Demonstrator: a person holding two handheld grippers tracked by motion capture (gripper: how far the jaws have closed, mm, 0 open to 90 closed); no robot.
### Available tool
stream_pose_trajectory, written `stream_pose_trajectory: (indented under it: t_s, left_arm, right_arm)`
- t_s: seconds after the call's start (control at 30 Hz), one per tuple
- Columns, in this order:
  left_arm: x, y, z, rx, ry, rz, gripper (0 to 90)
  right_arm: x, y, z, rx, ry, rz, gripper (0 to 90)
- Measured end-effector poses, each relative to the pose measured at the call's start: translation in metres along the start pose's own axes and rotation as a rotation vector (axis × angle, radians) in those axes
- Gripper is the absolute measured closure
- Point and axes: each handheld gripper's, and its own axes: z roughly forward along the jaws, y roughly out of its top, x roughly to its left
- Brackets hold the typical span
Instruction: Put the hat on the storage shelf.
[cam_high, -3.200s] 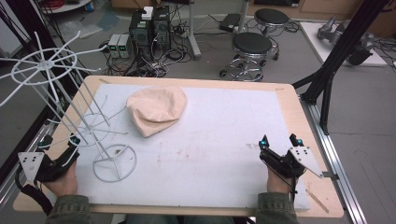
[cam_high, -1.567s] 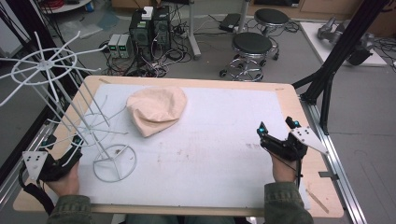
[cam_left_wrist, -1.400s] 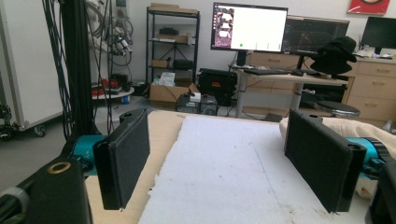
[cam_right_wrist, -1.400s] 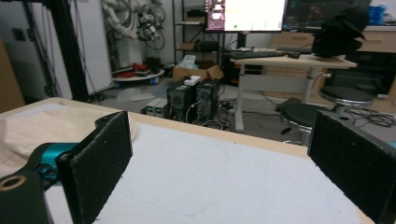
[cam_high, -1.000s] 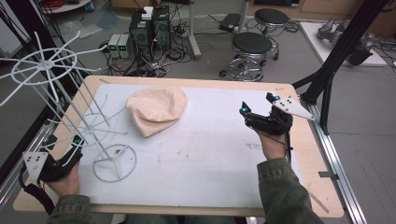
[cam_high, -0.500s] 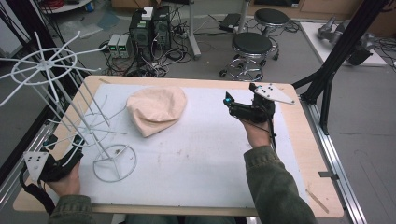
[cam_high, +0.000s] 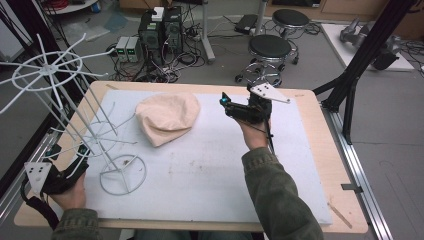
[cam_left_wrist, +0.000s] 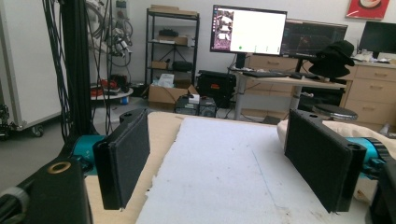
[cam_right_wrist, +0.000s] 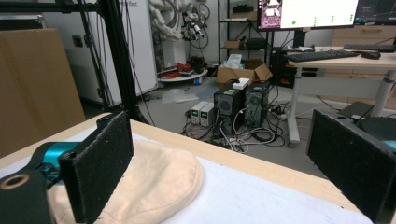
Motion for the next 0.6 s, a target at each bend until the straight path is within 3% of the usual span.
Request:
stream_pose_trajectory:
  t_s: [0.27,0.47,0.6]
  left_arm:
    - [0.000,0.000,0.000,0.001,0.000,0.000,22.8]
    - [0.000,0.000,0.001,-0.002,0.001,-0.005,22.8]
    - [0.001,-0.001,0.001,-0.003,-0.005,-0.011,22.9]
  right_arm:
    - [0.013,-0.010,0.024,0.021,-0.002,-0.007,6.5]
    - [0.030,-0.005,0.044,0.021,0.014,-0.023,6.5]
    - [0.040,-0.010,0.056,0.029,0.003,0.000,6.5]
